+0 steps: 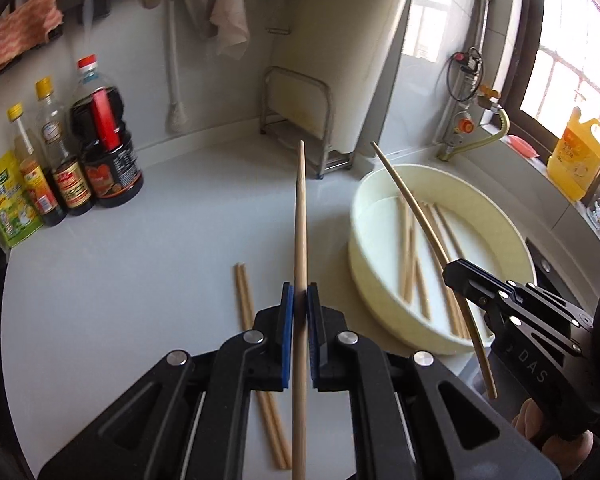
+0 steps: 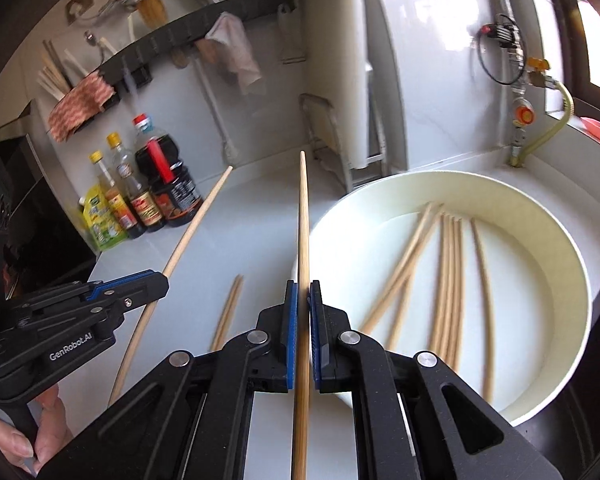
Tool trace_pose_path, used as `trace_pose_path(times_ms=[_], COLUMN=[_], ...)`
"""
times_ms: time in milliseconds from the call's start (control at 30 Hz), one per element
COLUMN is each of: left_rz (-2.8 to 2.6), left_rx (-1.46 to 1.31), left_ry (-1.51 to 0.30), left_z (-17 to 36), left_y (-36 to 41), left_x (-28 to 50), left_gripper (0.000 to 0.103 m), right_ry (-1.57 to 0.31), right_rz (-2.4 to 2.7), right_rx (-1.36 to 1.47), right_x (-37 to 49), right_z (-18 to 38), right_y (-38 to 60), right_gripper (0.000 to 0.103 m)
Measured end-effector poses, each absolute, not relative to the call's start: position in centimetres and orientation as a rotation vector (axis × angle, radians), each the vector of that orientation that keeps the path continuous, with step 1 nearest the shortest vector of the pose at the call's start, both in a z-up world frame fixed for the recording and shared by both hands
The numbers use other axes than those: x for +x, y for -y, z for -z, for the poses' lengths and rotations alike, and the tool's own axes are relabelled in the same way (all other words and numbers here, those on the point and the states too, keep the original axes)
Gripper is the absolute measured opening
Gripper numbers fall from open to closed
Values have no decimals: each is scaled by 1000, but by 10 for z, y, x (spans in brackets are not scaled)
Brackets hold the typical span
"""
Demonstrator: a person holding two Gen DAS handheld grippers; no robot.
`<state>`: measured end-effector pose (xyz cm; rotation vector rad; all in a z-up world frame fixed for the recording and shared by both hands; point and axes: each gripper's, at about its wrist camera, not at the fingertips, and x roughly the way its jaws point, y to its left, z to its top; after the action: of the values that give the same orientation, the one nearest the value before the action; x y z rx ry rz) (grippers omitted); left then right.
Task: Organize utensils
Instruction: 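Carry both chopsticks into the cream basin and open both tools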
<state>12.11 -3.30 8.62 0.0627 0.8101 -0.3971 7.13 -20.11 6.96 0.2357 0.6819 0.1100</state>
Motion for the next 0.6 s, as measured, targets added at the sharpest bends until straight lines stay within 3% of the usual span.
trace_pose_path(times_ms=[267, 600], left_rz=[569, 603], left_rx=[77, 157], left_ry=[-825, -881], left_z=[-91, -64], left_y=[127, 203], left_x=[147, 174], left_gripper=[8, 8], right_ry=[-670, -725], right_rz=[74, 150], right_rx=[356, 404], right_x=[73, 85], right_z=[-65, -38], right_y=[295, 326], right_gripper=[6, 6])
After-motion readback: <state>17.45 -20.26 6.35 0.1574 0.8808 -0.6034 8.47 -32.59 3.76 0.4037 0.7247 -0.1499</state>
